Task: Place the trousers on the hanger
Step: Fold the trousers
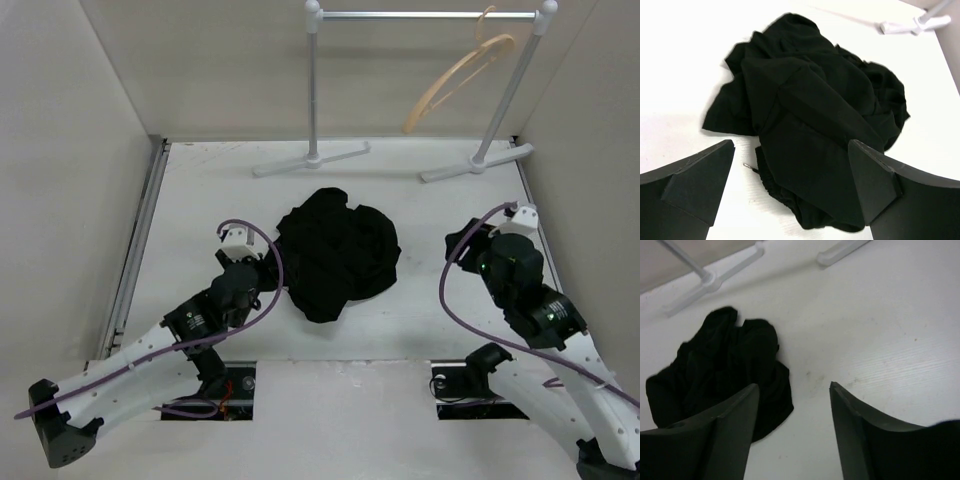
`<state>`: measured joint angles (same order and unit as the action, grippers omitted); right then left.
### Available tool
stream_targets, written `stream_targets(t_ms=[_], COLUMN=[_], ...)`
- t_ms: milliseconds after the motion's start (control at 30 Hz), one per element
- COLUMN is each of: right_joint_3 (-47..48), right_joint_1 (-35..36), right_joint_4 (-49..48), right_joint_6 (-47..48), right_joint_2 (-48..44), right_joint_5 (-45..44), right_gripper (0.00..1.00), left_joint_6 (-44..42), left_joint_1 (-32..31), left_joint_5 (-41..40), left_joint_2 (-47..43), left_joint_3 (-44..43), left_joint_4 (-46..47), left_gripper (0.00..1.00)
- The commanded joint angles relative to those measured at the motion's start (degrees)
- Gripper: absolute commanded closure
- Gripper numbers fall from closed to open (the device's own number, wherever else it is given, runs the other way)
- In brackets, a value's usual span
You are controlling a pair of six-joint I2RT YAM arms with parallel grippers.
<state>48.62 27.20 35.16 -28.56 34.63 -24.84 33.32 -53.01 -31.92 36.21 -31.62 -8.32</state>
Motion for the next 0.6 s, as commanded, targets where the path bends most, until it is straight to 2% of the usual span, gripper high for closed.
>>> stream_targets(t_ms=[0,167,300,467,567], right_joint_3=[-0.98,0.16,1.73,9.72,15.52], right_joint_1=[4.20,12.64,19.05,32.49,37.17], right_joint_4=[-2.29,-2.28,-3.86,-8.34,-11.68], right_joint_6=[-0.97,-0.45,-1.24,2.35,7.27], right_joint_2=[0.00,0.26,4.11,17.80,28.09], right_joint_5=[2.95,4.18,4.97,4.19,3.48], right_gripper=[0.42,0.74,0.87,0.84,0.67], left_joint_6=[1.22,1.04,2.53,6.40,9.21], left_joint_1=[1.81,4.89,7.88,12.10,13.94], left_joint_5=[-3.93,-4.03,-2.80,-1.65,-2.79], left_joint_2=[-1.75,-4.73,-7.11,-6.58,-9.21], left_joint_3=[0.24,-0.46,-1.95,-2.14,1.02], left_joint_4=[3.57,-0.55,-4.77,-9.96,-9.61], left_gripper=[0.00,0.00,0.00,0.00,0.00])
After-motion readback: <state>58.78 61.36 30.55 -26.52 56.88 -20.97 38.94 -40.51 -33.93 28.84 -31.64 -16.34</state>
